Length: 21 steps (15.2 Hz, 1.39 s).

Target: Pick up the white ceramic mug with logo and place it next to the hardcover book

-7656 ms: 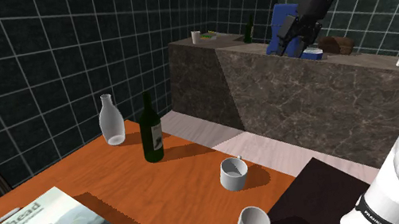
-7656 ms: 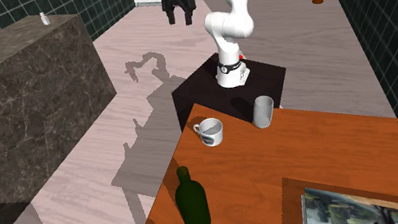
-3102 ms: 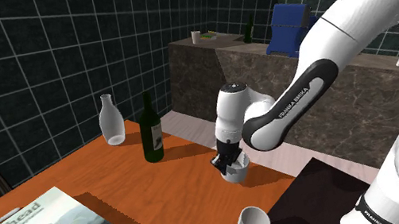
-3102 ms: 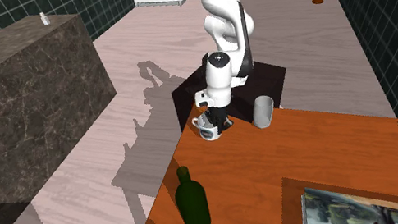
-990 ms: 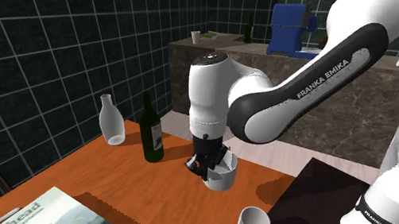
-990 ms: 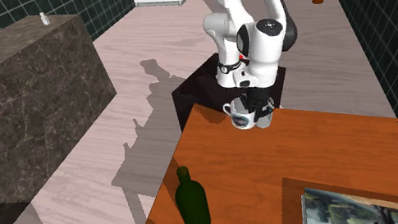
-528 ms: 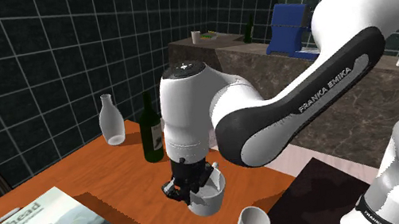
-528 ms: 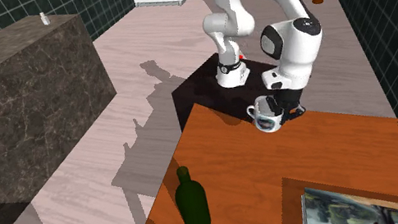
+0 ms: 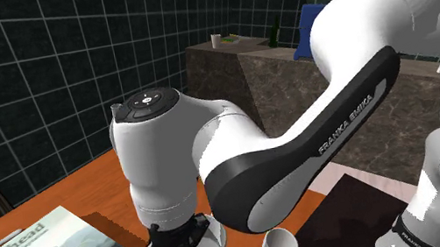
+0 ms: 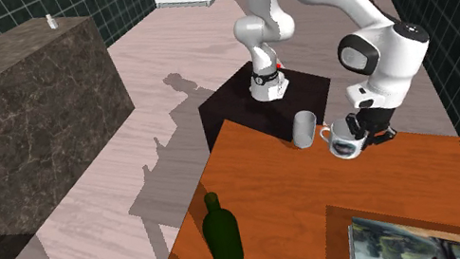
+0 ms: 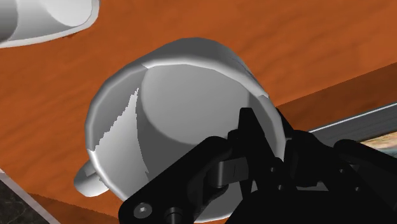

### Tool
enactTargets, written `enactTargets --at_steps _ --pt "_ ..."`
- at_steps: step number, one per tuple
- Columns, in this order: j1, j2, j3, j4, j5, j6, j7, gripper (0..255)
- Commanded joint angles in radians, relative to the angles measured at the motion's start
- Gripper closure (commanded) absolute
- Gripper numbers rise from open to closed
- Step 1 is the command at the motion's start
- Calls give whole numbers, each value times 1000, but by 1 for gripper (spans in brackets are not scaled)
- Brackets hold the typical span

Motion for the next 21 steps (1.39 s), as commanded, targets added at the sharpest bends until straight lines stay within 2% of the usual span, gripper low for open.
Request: enactTargets --at_steps 1,3,21 --pt "54 65 -4 89 -34 -41 49 255" --pt "119 139 -12 193 -67 -86 95 255" --pt "160 270 -77 139 -162 82 159 255"
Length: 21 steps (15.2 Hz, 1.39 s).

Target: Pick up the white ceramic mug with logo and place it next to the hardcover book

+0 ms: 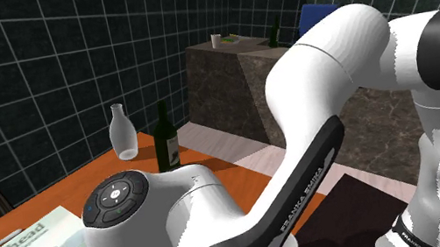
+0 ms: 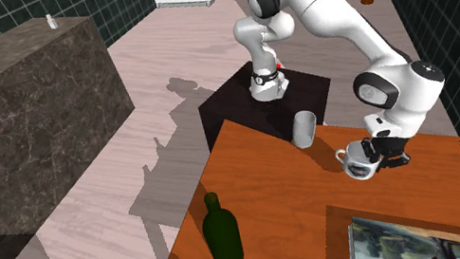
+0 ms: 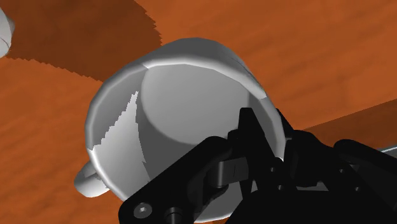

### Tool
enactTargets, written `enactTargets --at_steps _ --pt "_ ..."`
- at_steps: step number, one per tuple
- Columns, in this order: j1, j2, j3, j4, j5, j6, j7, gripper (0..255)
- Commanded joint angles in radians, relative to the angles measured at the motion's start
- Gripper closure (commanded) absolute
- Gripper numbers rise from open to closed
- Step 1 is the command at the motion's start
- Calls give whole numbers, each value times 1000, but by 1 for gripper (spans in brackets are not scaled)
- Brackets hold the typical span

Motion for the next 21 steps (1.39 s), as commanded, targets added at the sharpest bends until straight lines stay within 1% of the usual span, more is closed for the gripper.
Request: enactTargets --at_steps 1,9,17,18,21 --pt "8 18 -9 -2 -13 19 10 255" --pt "32 87 -44 0 -56 81 38 255" --pt "32 87 -44 0 -56 81 38 255" --pt "32 87 -44 0 -56 81 38 0" --pt "32 87 -44 0 -56 81 38 0"
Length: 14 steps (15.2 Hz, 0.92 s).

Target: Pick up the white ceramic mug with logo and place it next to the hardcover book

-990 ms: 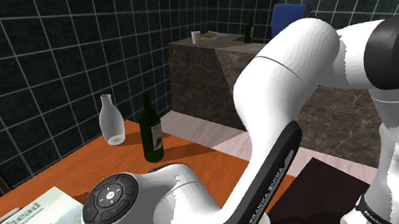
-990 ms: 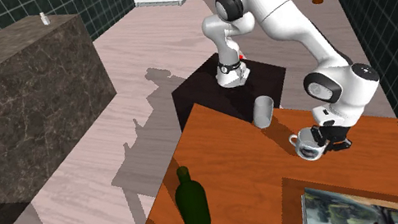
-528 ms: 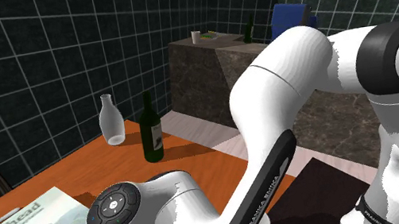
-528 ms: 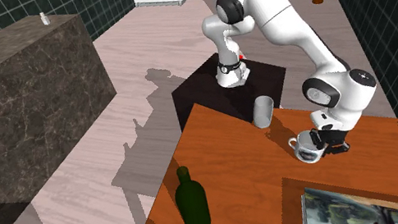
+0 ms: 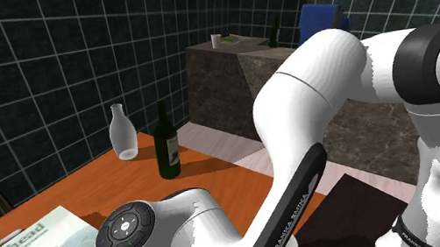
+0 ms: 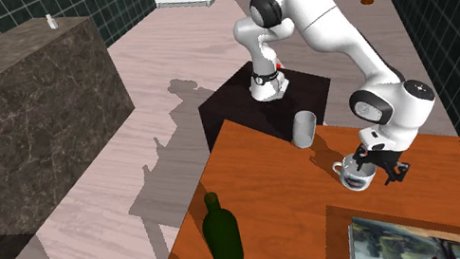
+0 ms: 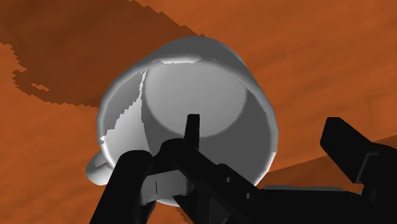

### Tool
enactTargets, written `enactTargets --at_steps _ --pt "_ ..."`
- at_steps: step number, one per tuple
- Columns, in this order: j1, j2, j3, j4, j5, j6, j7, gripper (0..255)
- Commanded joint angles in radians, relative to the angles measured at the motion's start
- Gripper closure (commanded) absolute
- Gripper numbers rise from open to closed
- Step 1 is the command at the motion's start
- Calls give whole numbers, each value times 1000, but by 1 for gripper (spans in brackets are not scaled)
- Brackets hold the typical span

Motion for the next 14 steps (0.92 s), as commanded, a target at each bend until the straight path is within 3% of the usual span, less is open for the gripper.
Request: enactTargets --at_steps 1,6,14 --pt "0 0 0 0 0 0 0 0" --pt "-23 -79 42 7 52 -81 -30 0" --pt "-23 -79 42 7 52 -81 -30 0"
